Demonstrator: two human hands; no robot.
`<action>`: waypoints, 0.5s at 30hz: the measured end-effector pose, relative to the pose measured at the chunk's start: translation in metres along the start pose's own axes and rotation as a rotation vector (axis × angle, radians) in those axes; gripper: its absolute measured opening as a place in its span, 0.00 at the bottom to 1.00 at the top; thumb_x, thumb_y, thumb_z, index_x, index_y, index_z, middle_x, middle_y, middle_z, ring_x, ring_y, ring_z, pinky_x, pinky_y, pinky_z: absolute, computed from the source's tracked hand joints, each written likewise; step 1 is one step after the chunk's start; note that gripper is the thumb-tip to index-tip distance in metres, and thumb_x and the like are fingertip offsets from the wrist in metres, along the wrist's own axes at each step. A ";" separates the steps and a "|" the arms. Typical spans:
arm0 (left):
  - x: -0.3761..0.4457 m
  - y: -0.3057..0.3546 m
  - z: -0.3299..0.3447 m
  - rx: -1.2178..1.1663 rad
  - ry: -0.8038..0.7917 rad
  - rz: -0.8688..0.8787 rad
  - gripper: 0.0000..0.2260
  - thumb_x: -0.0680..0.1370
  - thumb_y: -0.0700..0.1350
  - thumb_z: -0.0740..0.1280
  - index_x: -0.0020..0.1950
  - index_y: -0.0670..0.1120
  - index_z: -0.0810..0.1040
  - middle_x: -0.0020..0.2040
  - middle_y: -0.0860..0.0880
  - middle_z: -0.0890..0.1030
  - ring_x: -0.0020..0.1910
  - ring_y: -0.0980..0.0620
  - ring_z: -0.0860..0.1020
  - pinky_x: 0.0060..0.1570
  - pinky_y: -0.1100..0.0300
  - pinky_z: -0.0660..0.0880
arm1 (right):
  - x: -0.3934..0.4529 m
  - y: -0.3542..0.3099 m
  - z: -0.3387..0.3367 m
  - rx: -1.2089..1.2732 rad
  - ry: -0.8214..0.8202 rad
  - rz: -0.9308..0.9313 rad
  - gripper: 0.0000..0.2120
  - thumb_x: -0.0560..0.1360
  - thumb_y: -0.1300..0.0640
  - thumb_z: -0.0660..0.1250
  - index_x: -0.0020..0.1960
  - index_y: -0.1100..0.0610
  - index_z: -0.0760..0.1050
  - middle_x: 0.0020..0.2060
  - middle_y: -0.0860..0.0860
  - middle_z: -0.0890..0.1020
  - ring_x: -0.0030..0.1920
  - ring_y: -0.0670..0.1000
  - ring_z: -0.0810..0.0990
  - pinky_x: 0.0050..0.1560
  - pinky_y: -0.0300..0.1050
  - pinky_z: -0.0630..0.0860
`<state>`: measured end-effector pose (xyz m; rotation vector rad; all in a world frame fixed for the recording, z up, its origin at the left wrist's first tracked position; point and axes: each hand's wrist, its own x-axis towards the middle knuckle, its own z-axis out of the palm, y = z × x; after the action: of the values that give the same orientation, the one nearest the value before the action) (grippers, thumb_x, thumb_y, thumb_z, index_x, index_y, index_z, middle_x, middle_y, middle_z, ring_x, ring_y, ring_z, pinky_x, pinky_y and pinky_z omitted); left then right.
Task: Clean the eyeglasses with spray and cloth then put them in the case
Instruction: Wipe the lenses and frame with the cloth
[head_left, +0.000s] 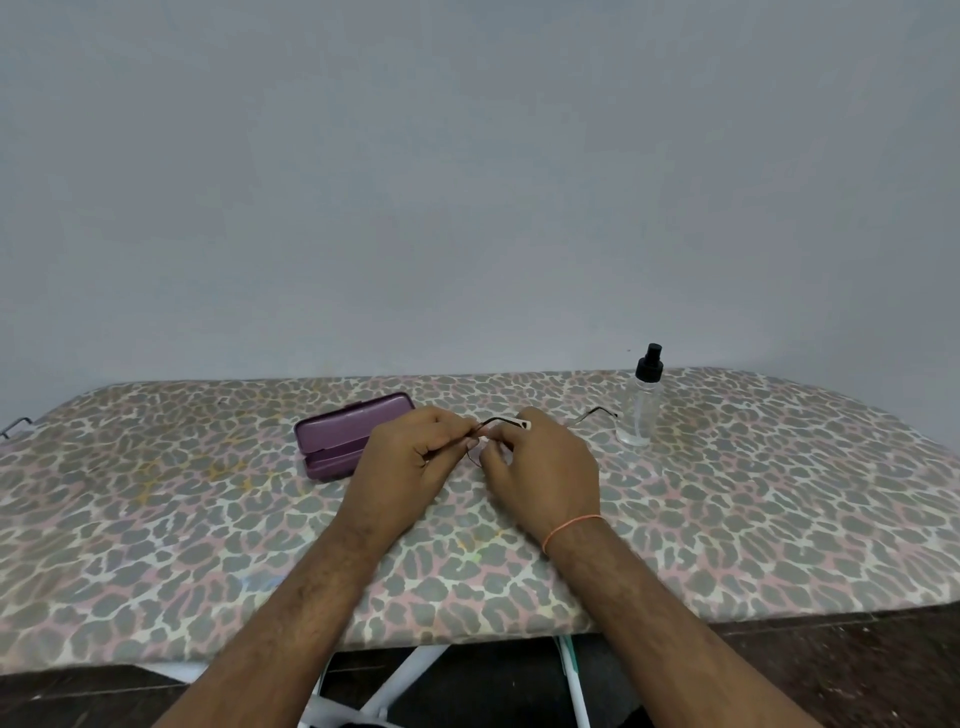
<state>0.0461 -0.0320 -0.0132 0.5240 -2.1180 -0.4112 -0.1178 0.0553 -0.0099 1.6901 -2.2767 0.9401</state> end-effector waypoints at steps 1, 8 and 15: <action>0.000 0.000 0.000 0.004 0.003 0.006 0.09 0.81 0.41 0.76 0.61 0.46 0.89 0.52 0.55 0.88 0.52 0.59 0.86 0.53 0.63 0.82 | 0.001 -0.001 0.002 0.025 0.003 -0.010 0.15 0.83 0.42 0.64 0.58 0.45 0.87 0.50 0.47 0.80 0.48 0.52 0.82 0.46 0.51 0.80; 0.001 -0.001 0.000 0.014 -0.001 -0.012 0.10 0.81 0.41 0.76 0.62 0.47 0.89 0.53 0.56 0.88 0.52 0.59 0.86 0.54 0.65 0.81 | -0.001 0.001 0.001 0.163 -0.054 -0.064 0.12 0.80 0.44 0.67 0.55 0.46 0.87 0.48 0.44 0.82 0.49 0.48 0.81 0.47 0.49 0.78; 0.000 0.002 -0.002 0.019 0.055 -0.067 0.09 0.81 0.42 0.75 0.61 0.49 0.90 0.51 0.58 0.88 0.50 0.61 0.85 0.52 0.71 0.77 | -0.006 0.022 -0.020 0.211 -0.069 0.028 0.09 0.77 0.43 0.71 0.51 0.44 0.88 0.47 0.41 0.83 0.49 0.45 0.80 0.49 0.47 0.78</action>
<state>0.0470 -0.0307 -0.0112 0.6117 -2.0576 -0.4098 -0.1410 0.0750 -0.0052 1.8023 -2.3217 1.1835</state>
